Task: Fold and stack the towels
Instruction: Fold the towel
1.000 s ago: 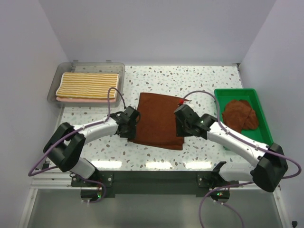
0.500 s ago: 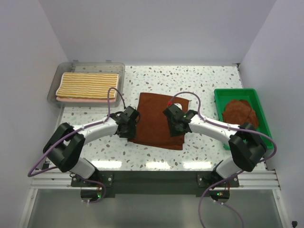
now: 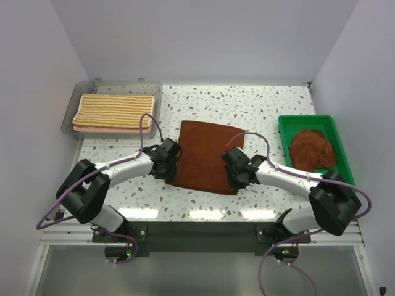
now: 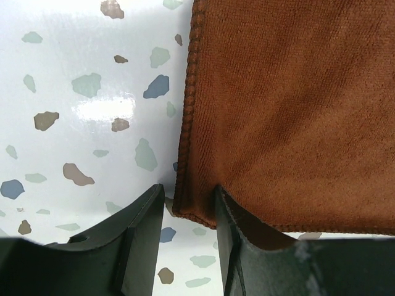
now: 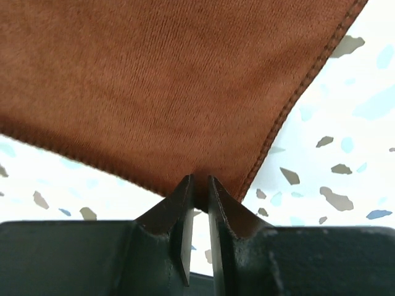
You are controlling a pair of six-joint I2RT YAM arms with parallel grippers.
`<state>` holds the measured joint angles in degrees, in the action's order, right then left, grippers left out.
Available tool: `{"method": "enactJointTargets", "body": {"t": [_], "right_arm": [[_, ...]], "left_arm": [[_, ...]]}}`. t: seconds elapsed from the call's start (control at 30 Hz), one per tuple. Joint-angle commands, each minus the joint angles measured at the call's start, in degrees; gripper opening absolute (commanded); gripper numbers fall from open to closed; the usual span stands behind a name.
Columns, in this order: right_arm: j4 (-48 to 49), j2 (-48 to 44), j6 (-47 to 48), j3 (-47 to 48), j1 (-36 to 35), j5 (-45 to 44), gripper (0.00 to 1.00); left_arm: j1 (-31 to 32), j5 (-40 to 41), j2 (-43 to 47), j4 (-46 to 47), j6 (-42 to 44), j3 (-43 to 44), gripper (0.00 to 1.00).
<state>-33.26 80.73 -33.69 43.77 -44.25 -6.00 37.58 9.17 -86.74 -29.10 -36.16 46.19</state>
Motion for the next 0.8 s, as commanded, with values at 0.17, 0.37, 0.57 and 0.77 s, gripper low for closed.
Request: {"method": "enactJointTargets", "body": {"t": [0.17,0.37,0.57,0.77], "right_arm": [[5.82,-3.83,-0.76,-5.0,-0.22,2.75,0.17],[8.03,-4.0,-1.2,-8.87,-0.22,2.4,0.17],[9.52,-3.39,-2.6,-11.95,-0.22,1.43,0.19],[10.14,-3.56,-2.87,-12.3,-0.14,0.9,0.2]], "left_arm": [[-0.05,-0.2,0.78,-1.31,1.45,0.83,0.44],[-0.14,-0.03,2.1,-1.66,0.92,0.39,0.45],[-0.14,-0.55,3.59,-1.66,0.66,-0.4,0.49],[-0.14,-1.69,8.95,-2.1,0.31,-0.58,0.64]]}}
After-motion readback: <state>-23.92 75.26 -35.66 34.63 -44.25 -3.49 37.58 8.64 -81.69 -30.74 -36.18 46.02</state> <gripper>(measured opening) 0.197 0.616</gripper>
